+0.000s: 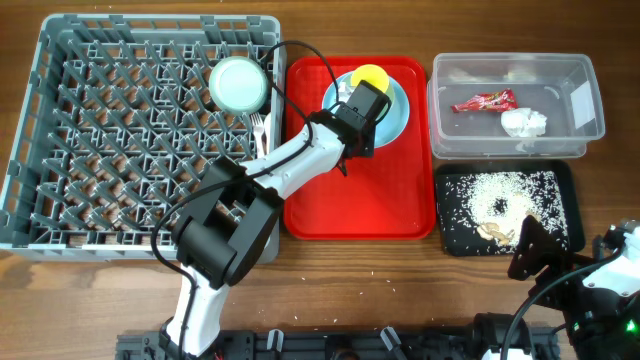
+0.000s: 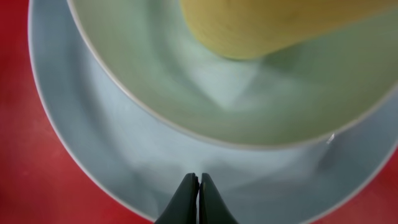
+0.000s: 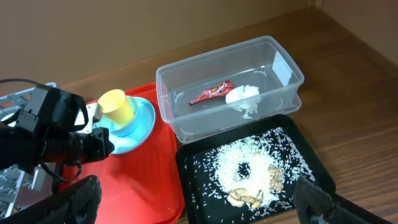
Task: Sort waste into correct bins and load items into the dishwasher rack
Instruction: 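Reach the left gripper to the yellow cup on the blue plate, grasp, then lift the yellow cup with the left gripper and carry it over the rack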
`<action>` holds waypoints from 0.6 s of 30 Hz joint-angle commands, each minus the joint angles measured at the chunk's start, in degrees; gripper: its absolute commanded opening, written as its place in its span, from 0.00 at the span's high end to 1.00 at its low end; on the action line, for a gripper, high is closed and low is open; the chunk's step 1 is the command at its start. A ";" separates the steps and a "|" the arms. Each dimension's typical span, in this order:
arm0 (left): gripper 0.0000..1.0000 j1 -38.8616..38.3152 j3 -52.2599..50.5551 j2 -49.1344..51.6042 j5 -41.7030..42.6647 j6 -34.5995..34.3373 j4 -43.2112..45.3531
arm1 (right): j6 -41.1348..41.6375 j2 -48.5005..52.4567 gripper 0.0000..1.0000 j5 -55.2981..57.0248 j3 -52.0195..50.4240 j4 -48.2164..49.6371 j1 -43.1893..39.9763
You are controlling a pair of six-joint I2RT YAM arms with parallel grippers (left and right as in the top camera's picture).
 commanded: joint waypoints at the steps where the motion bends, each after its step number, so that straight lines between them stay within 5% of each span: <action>1: 0.96 0.26 -0.79 0.11 -2.25 -0.55 -4.61 | 0.66 -0.37 0.00 0.39 -0.09 0.09 -0.11; 9: 0.96 -1.44 -0.76 -7.08 -2.27 -3.61 -23.39 | 0.63 -0.37 0.00 0.39 -0.09 0.09 -0.11; 18: 0.93 -2.25 -0.76 -20.00 -2.25 -3.52 -25.00 | 0.61 -0.37 0.00 0.39 -0.09 0.09 -0.11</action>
